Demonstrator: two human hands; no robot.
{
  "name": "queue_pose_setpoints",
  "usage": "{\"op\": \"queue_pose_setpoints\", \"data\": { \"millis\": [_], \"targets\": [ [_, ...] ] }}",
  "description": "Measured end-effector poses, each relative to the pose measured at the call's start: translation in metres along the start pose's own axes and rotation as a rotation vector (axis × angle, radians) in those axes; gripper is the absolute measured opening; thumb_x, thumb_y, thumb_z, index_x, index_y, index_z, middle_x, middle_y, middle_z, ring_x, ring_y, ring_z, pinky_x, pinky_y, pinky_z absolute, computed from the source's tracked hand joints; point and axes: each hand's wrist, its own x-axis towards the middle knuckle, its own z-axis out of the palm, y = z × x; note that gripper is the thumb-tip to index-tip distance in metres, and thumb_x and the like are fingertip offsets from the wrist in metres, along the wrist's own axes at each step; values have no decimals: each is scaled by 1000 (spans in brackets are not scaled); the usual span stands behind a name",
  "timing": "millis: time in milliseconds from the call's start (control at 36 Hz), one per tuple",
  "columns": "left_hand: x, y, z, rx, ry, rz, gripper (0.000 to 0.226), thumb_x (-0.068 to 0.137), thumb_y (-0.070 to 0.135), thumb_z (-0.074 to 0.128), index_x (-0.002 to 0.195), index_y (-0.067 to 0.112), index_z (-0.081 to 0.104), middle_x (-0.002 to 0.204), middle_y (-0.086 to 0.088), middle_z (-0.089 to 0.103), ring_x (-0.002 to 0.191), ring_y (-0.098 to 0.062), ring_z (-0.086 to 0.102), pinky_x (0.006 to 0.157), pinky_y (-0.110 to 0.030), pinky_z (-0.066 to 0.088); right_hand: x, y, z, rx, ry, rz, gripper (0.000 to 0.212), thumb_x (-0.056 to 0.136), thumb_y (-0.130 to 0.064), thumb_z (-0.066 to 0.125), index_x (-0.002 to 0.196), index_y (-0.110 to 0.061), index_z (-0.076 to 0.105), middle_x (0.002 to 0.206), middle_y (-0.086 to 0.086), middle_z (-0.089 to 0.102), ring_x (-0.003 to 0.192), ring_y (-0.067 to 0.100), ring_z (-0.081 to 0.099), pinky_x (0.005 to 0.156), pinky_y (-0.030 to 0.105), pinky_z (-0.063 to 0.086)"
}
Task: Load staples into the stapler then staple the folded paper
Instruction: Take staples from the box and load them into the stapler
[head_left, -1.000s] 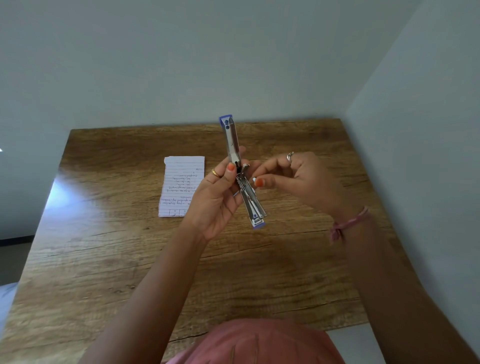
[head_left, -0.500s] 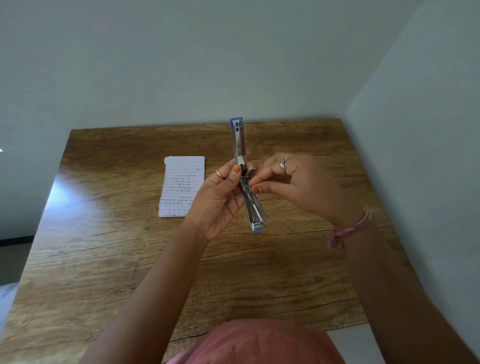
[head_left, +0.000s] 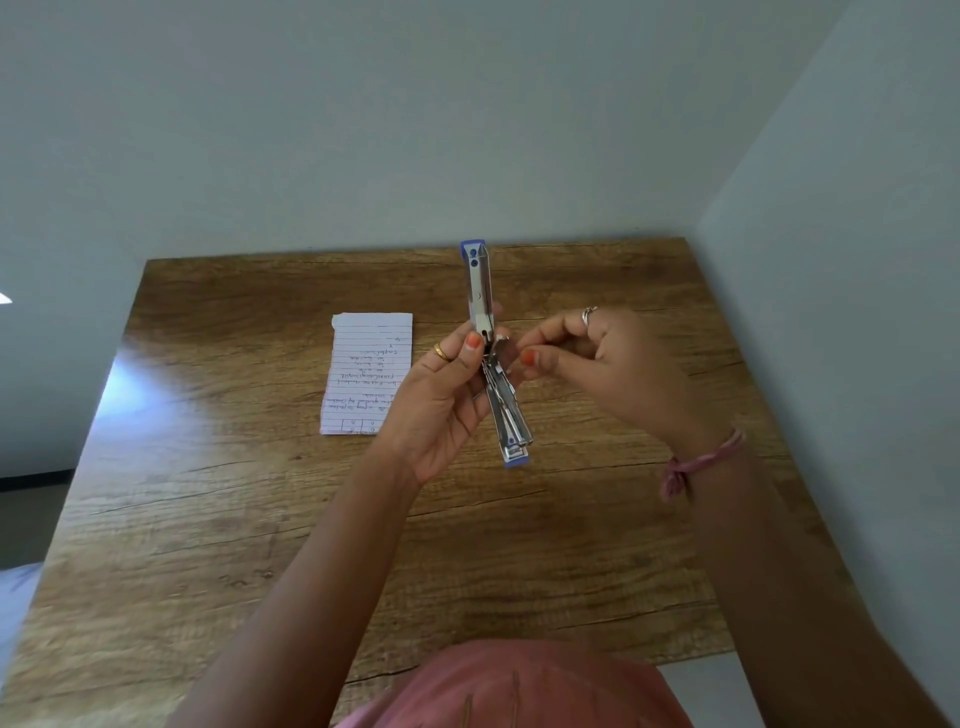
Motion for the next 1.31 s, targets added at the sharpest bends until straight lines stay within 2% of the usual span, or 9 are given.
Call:
{"op": "queue_pose_setpoints", "data": {
  "millis": [167, 306, 389, 528, 667, 750, 889, 1083, 1306],
  "targets": [
    [1, 0, 1, 77, 42, -7, 33, 89, 16, 55, 121, 10, 64, 105, -7, 72, 103, -23, 64, 96, -42, 47, -5, 8, 10, 156, 17, 105, 15, 82, -21, 74, 96, -14, 73, 93, 2, 76, 88, 16, 73, 83, 38, 58],
    [-1, -1, 2, 139, 54, -13, 27, 90, 17, 55, 112, 15, 71, 108, -9, 71, 100, -20, 67, 92, -38, 52, -7, 9, 20, 263, 77, 144, 5, 81, -18, 76, 86, -20, 76, 95, -8, 76, 83, 12, 73, 72, 25, 59],
    [-1, -3, 1, 150, 50, -13, 26, 90, 16, 54, 109, 15, 72, 107, -7, 72, 100, -19, 68, 86, -33, 57, -6, 9, 23, 214, 108, 175, 4, 80, -20, 77, 83, -23, 76, 96, -12, 75, 83, 10, 73, 75, 31, 60],
    [-1, -4, 2, 211, 105, -34, 41, 96, 13, 49, 132, -6, 47, 136, -32, 49, 125, -39, 52, 99, -43, 49, -5, 10, 28, 141, 123, 234, 4, 78, -22, 78, 81, -21, 76, 86, -19, 74, 77, 9, 73, 76, 38, 61],
    [-1, -5, 4, 152, 70, -8, 26, 91, 14, 53, 112, 9, 66, 111, -11, 70, 104, -23, 68, 88, -36, 57, -6, 8, 28, 175, 122, 272, 5, 77, -19, 79, 79, -18, 75, 82, -13, 75, 76, 16, 73, 73, 40, 61],
    [-1, -4, 4, 111, 63, 7, 25, 90, 15, 53, 105, 15, 72, 106, -10, 73, 99, -20, 70, 82, -32, 58, -8, 8, 26, 305, 107, 298, 7, 77, -14, 79, 81, -14, 73, 82, 0, 76, 78, 17, 74, 73, 36, 61],
    [0, -3, 5, 66, 63, 8, 29, 89, 14, 52, 116, 11, 63, 96, -3, 74, 87, -13, 70, 75, -28, 59, -11, 7, 15, 410, 112, 244, 15, 80, -10, 75, 95, -10, 72, 89, 8, 76, 80, 19, 74, 69, 29, 60],
    [0, -3, 7, 7, 31, -9, 29, 92, 15, 51, 114, 14, 69, 110, -15, 72, 102, -21, 70, 76, -30, 59, -12, 8, 8, 385, 19, 135, 18, 77, -12, 76, 94, -5, 75, 85, 10, 76, 77, 20, 73, 68, 26, 59],
    [1, -2, 8, 6, -5, -45, 28, 90, 15, 55, 115, 8, 65, 101, -7, 74, 87, -17, 72, 73, -31, 61, -10, 9, 10, 401, -27, 75, 19, 73, -14, 75, 90, -8, 75, 95, 3, 76, 82, 22, 74, 69, 25, 59]
  ]
}}
